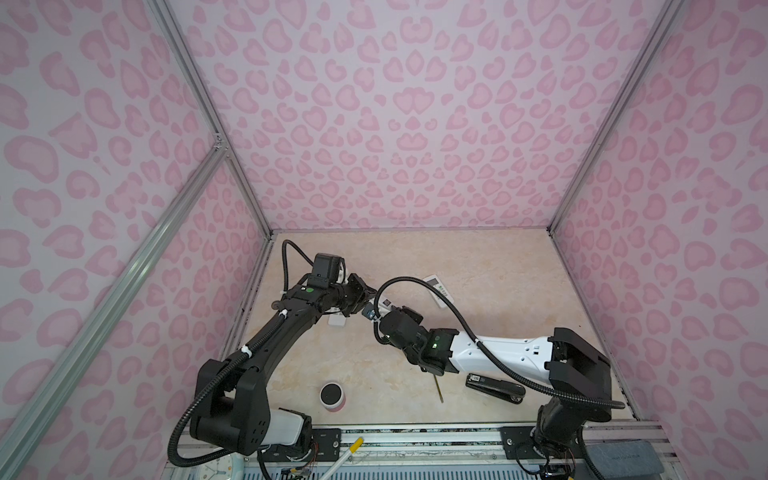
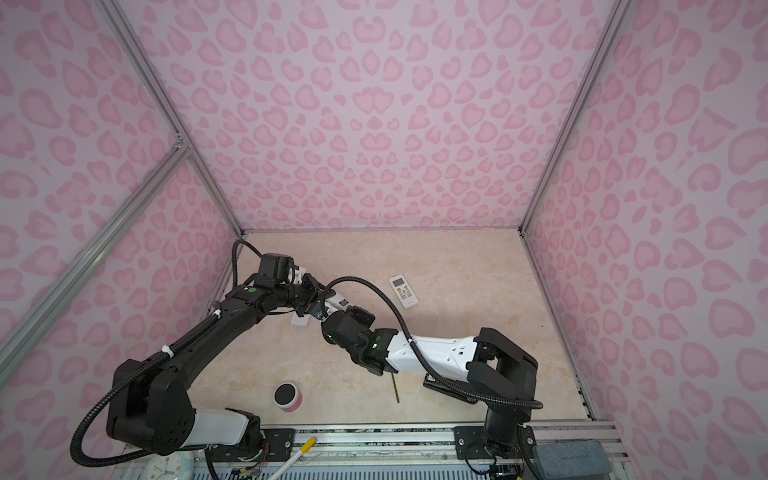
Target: Unload the batteries from the remote control
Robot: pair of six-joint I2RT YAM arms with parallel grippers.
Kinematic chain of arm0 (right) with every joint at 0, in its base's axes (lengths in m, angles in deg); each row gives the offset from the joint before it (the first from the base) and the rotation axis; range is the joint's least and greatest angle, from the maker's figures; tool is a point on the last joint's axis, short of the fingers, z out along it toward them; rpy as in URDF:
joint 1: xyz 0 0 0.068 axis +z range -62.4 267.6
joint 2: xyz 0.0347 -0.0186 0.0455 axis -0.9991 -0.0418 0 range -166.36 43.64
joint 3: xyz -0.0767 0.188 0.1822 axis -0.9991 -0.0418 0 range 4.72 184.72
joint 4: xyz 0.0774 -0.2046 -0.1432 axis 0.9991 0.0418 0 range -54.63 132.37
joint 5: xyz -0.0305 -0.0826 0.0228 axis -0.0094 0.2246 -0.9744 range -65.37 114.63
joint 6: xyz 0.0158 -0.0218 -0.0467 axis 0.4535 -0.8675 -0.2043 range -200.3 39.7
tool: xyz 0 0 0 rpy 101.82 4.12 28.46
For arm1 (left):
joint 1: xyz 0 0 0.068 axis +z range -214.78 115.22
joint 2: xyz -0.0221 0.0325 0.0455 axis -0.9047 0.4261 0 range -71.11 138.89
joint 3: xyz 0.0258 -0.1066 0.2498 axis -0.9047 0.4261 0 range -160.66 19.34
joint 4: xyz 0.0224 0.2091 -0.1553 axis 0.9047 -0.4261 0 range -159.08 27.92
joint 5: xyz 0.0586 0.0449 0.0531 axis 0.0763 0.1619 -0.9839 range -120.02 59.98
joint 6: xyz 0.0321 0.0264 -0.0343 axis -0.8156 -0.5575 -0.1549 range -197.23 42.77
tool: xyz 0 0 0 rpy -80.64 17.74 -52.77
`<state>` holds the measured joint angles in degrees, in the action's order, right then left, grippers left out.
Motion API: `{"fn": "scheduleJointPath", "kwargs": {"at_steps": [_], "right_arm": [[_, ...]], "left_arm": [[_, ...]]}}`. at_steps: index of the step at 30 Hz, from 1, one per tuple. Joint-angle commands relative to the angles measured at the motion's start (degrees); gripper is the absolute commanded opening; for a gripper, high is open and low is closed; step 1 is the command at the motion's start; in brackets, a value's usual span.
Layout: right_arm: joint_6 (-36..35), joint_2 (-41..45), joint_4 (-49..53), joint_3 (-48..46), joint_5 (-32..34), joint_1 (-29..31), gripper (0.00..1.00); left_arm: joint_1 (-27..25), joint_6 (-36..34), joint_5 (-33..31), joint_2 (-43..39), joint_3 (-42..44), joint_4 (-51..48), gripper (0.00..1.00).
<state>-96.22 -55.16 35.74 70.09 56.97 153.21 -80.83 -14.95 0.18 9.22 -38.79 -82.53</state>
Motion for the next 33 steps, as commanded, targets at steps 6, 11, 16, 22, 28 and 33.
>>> {"fn": "scheduleJointPath", "kwargs": {"at_steps": [6, 11, 16, 22, 28, 33], "right_arm": [[-0.9, 0.4, -2.4, 0.2, 2.4, 0.5, 0.47], [5.1, 4.6, 1.1, -0.3, 1.8, 0.6, 0.63], [19.5, 10.5, 6.1, -0.9, -2.6, -1.3, 0.65], [40.9, 11.8, 3.0, -2.3, -26.0, -10.6, 0.66], [57.8, 10.3, -6.0, -4.3, -41.5, -17.6, 0.67], [69.5, 7.7, -19.9, -8.6, -50.9, -20.9, 0.67]], "left_arm": [[0.9, -2.1, 0.3, 0.1, -0.4, 2.6, 0.06], [2.7, -6.2, 0.0, -0.6, -0.3, 4.5, 0.04], [4.5, -10.4, 1.9, -1.3, 2.4, 9.6, 0.04], [4.7, -8.7, 6.3, -2.1, 7.5, 21.0, 0.04], [4.7, -5.5, 6.7, -4.5, 13.3, 33.2, 0.04], [4.6, -3.5, 6.7, -6.3, 16.2, 39.6, 0.04]]}}
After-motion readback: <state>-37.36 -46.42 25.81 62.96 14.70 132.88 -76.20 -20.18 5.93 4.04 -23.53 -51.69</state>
